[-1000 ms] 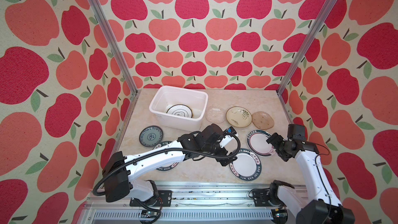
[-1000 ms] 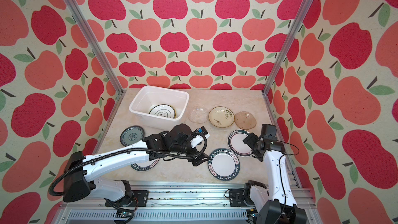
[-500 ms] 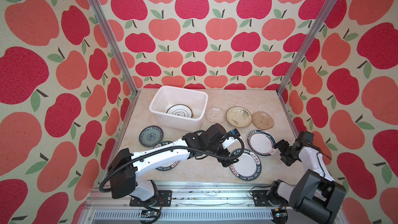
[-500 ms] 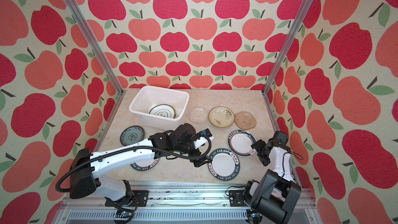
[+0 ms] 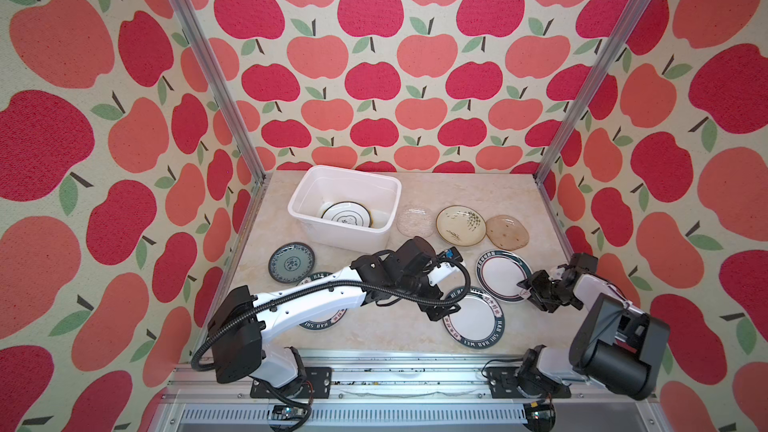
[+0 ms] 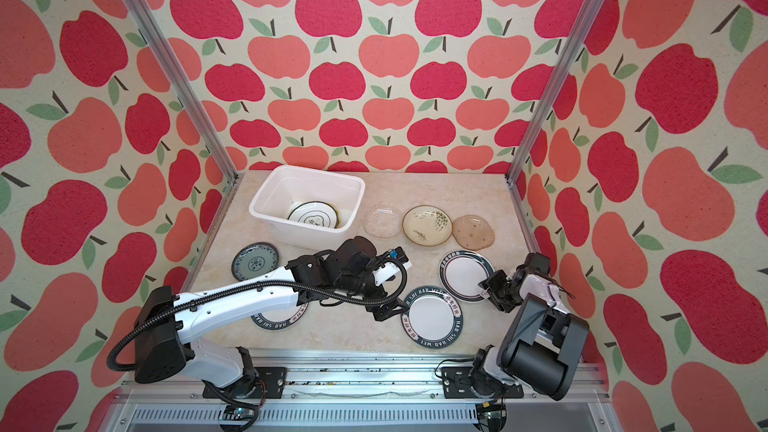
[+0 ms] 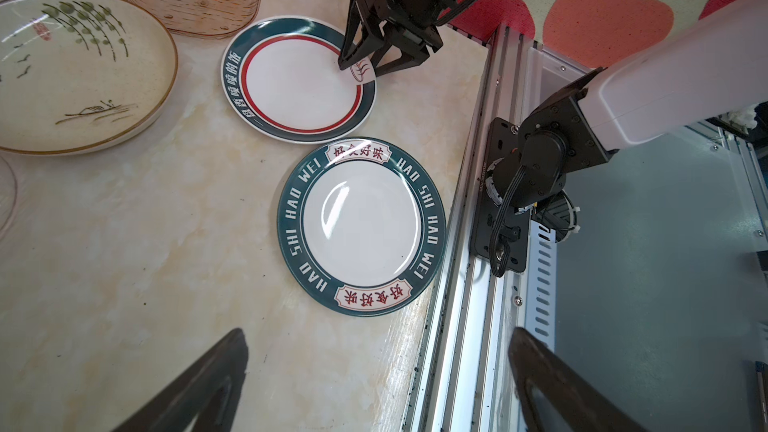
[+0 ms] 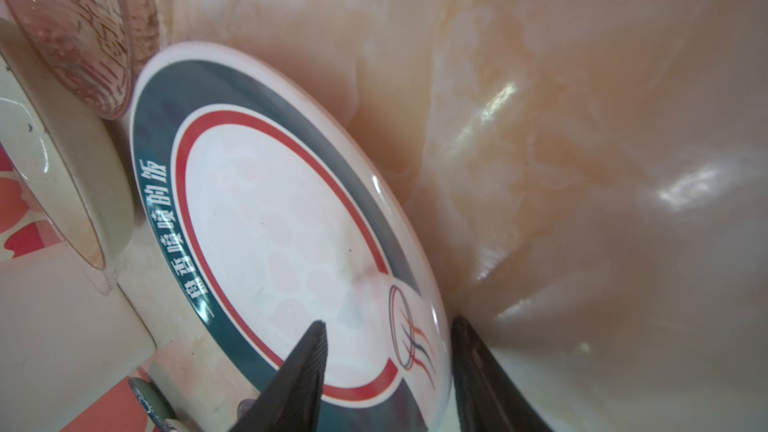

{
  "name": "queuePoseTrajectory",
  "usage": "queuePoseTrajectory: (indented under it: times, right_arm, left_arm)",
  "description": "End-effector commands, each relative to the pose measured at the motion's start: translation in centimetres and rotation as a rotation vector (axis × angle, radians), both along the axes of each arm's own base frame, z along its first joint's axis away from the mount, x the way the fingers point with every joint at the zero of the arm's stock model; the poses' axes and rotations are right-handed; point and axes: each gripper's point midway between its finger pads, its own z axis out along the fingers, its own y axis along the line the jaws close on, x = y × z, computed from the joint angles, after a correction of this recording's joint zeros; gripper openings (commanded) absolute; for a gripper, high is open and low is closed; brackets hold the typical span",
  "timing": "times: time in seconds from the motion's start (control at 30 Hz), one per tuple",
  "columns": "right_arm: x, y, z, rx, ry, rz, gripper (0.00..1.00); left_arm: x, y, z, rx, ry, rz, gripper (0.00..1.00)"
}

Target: Place the plates into the plastic bin on the countertop

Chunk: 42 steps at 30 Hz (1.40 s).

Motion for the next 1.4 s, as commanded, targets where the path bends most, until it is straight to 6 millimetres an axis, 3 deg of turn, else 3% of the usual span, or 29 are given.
queuePoseTrajectory:
  times: [0.0, 0.47, 0.73, 0.93, 1.07, 1.37]
  right_arm:
    - [-1.1, 0.5, -1.6, 0.021, 0.041, 0.007, 0.45]
    - [-1.5, 0.9, -2.5, 0.025, 0.054, 0.056, 0.15]
    - [-1.1, 1.4, -1.4, 0.024, 0.036, 0.086, 0.03]
    - [-0.8, 1.7, 1.2, -0.008, 0.013, 0.109, 0.0]
    - [-0.5, 1.7, 3.9, -0.029, -0.031, 0.095, 0.0]
    - [-0.6, 3.4, 8.6, -0.107, -0.091, 0.178, 0.0]
  left_arm:
    - [0.1, -0.2, 1.1, -0.034, -0.015, -0.015, 0.99]
    - [0.2, -1.1, 0.3, -0.004, 0.011, -0.036, 0.99]
    - [0.3, -1.3, 0.2, -0.005, 0.012, -0.037, 0.99]
    - [0.9, -0.8, 0.7, -0.028, 0.006, -0.009, 0.99]
    - [1.7, 0.2, 1.8, -0.074, -0.006, 0.041, 0.99]
    - [4.8, 4.6, 5.1, -0.239, 0.014, 0.237, 0.99]
